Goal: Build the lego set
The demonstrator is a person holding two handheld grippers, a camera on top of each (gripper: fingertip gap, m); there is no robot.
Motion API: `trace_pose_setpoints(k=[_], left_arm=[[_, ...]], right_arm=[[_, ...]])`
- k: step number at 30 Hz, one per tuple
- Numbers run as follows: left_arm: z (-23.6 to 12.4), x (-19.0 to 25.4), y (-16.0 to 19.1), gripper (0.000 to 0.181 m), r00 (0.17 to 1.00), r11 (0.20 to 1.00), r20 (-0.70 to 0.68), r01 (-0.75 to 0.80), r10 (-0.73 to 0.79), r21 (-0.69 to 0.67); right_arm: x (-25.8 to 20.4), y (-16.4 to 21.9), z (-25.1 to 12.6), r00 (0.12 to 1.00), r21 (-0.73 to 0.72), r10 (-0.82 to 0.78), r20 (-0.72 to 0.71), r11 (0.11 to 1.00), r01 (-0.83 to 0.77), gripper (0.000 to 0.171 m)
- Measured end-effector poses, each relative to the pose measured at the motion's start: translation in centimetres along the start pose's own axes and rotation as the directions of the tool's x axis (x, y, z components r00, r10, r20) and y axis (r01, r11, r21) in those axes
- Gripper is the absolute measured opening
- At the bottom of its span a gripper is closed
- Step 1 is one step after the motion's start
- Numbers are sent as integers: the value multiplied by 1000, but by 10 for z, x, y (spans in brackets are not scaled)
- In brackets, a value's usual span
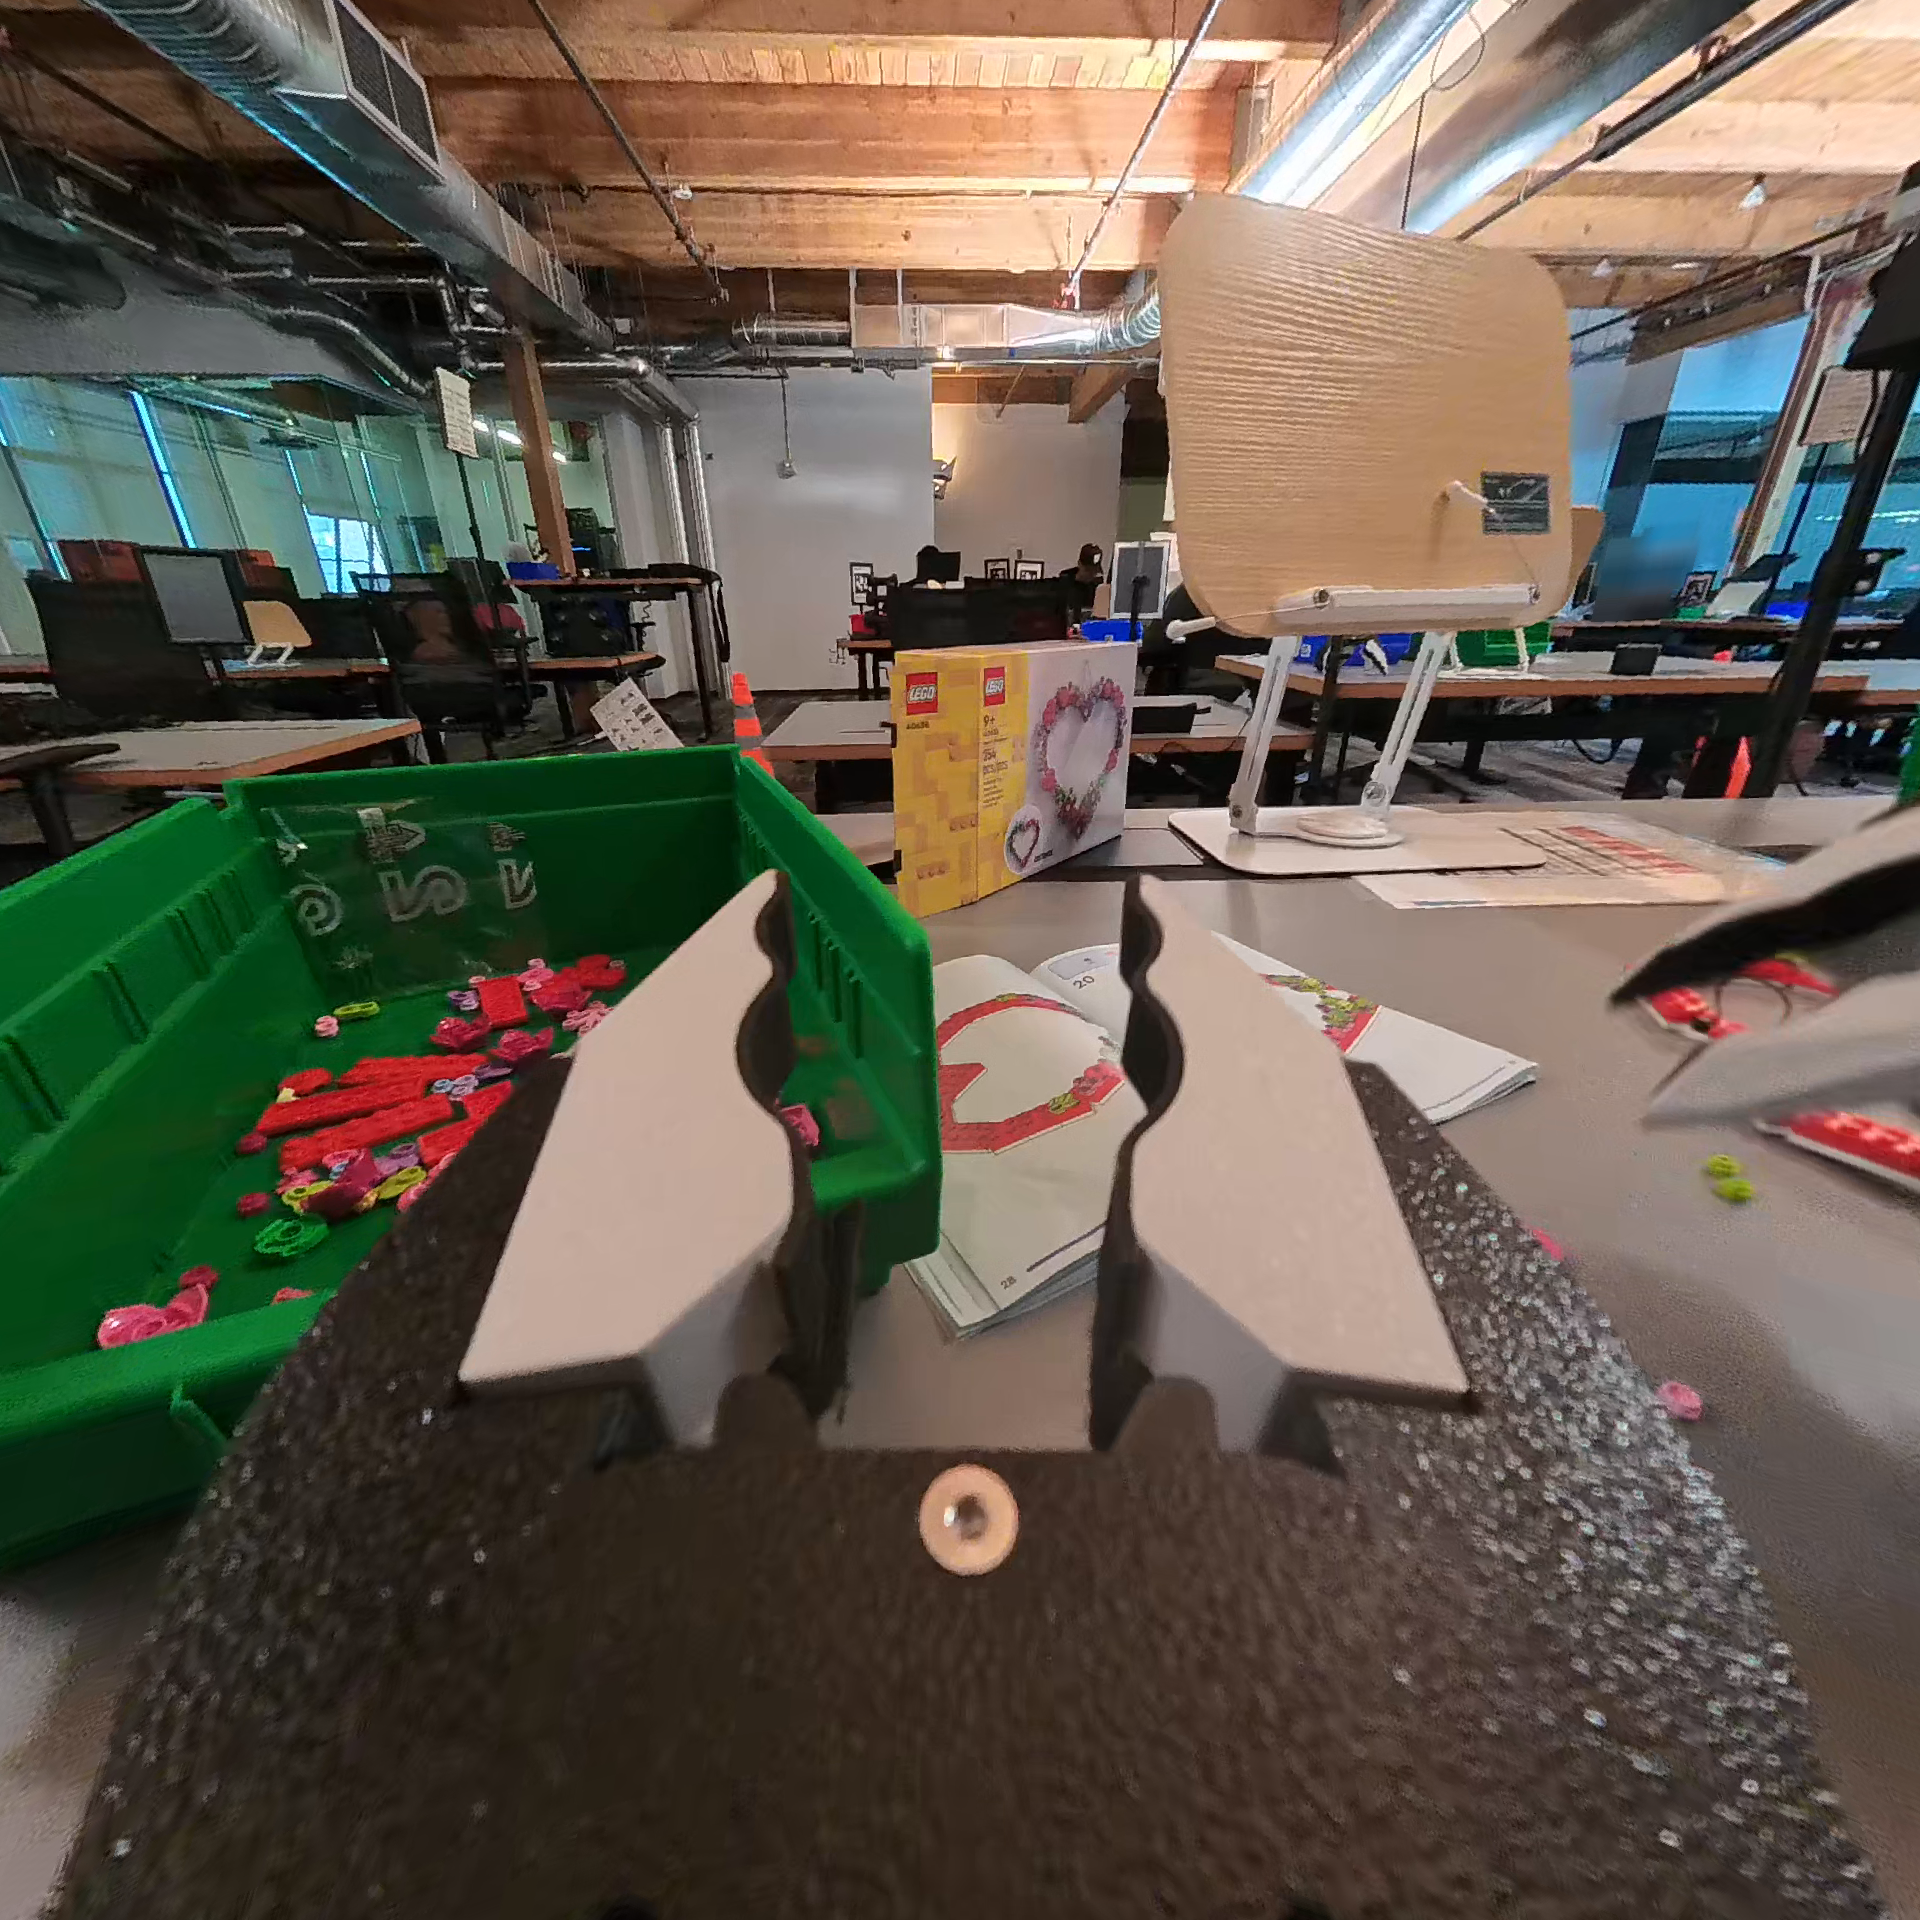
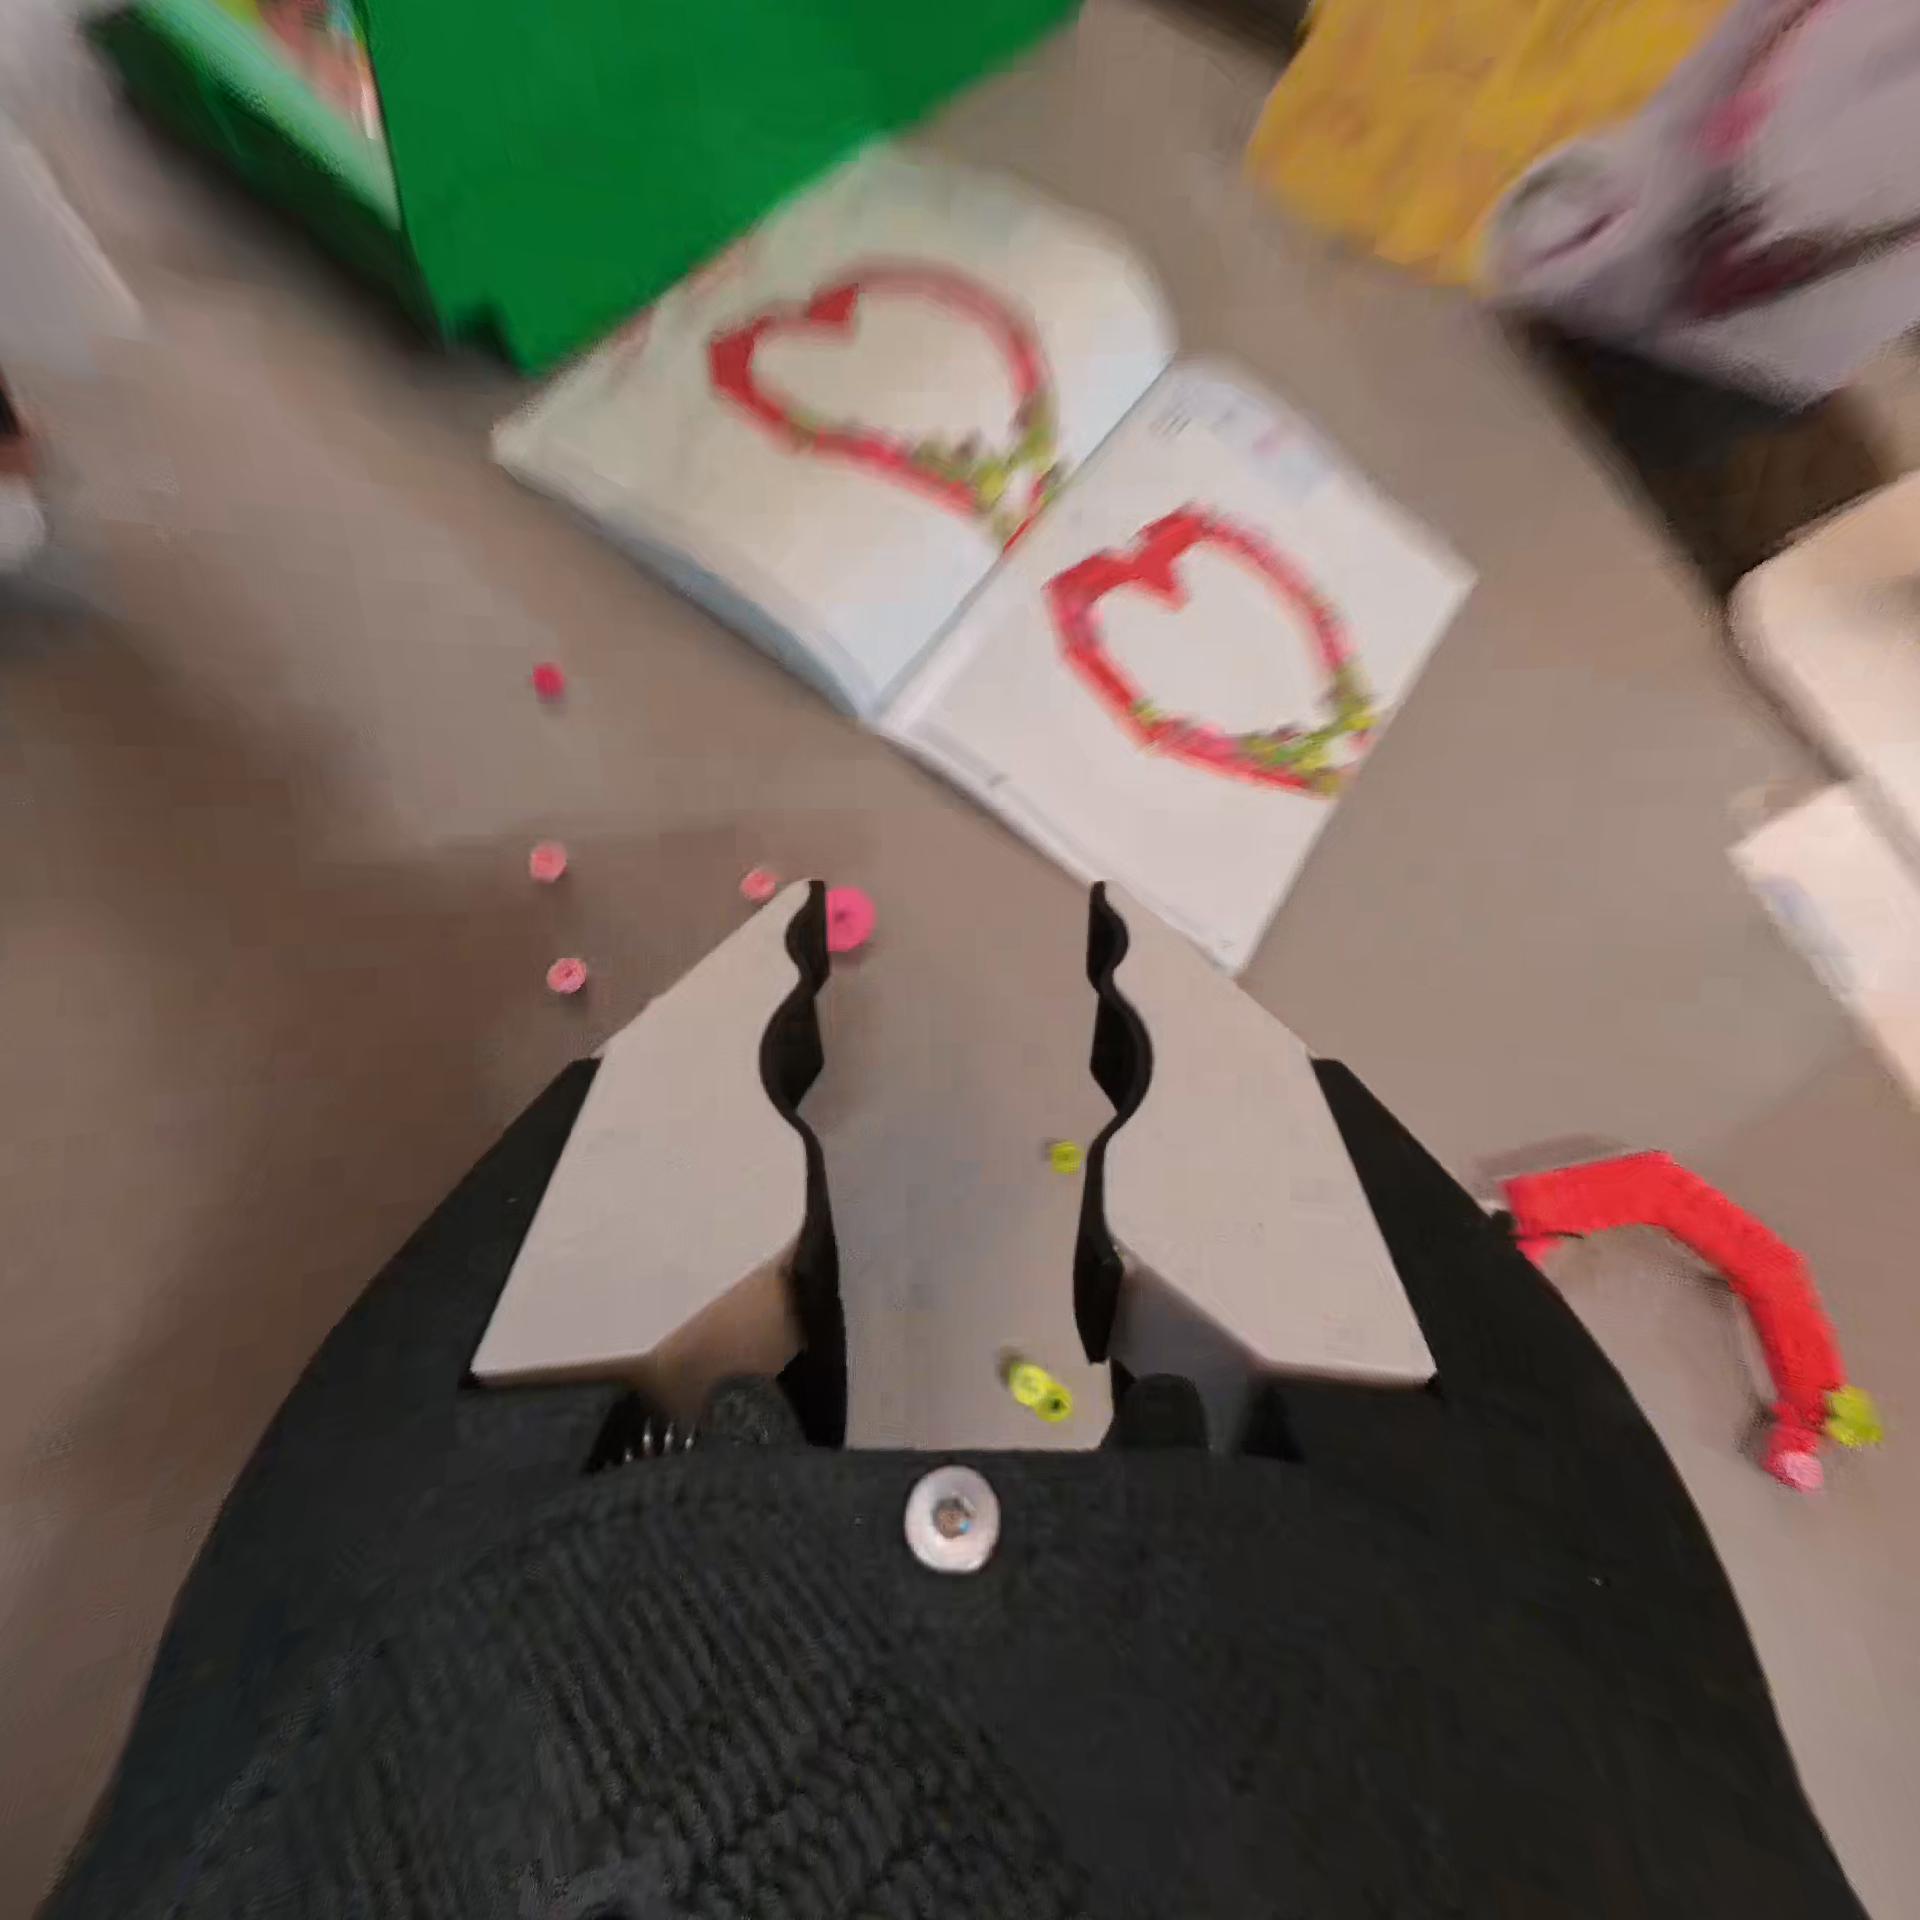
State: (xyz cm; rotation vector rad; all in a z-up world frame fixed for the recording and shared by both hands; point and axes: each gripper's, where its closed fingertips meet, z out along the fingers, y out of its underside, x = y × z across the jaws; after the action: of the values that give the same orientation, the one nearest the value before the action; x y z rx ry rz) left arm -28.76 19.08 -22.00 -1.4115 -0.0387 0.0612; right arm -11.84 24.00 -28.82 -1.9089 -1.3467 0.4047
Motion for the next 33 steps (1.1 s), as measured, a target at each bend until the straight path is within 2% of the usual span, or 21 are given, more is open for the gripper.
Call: trace_pose_setpoints(k=[1, 4, 7, 10, 13, 16, 18, 21, 24, 26, 29, 33], left_arm=[[0, 0, -1, 60, 1000, 1000, 0, 3, -3, 3], [1, 1, -2, 60, 1000, 1000, -4, 24, -24, 10], [1, 6, -3, 61, 998, 998, -14, 65, -65, 18], [2, 11, -6, 61, 995, 994, -19, 102, -101, 43], [3, 10, -9, 63, 996, 994, 18, 87, -88, 68], [0, 9, -9, 63, 996, 996, 59, 62, -66, 71], [-1, 14, -6, 63, 998, 999, 63, 6, -9, 45], [-1, 23, 0, 63, 993, 995, 71, -95, 95, -4], [-3, 35, -1, 63, 987, 989, 49, -150, 150, -1], [-3, 37, -3, 63, 988, 989, 46, -145, 145, 8], [-3, 37, -2, 63, 996, 997, 36, -79, 78, 9], [-2, 34, -2, 63, 998, 999, 37, -43, 43, 7]], right_arm=[[14, -8, -15, 999, 107, 12, -52, 994, -7, 52], [68, -10, -74, 947, 384, 64, -314, 921, 66, 52], [104, 21, -138, 827, 529, 196, -527, 837, 139, 52], [122, 72, -193, 660, 561, 307, -686, 801, 210, 53], [128, 122, -219, 552, 469, 270, -789, 845, 257, 53], [133, 155, -224, 538, 424, 255, -803, 879, 216, 53], [127, 150, -221, 566, 428, 234, -791, 872, 237, 53], [112, 140, -198, 625, 354, 96, -775, 885, 303, 54], [117, 142, -190, 621, 333, 96, -778, 901, 279, 50], [123, 145, -190, 581, 308, 106, -807, 915, 260, 50], [123, 145, -189, 581, 300, 101, -808, 919, 258, 55], [134, 151, -203, 531, 329, 170, -830, 918, 221, 56]])
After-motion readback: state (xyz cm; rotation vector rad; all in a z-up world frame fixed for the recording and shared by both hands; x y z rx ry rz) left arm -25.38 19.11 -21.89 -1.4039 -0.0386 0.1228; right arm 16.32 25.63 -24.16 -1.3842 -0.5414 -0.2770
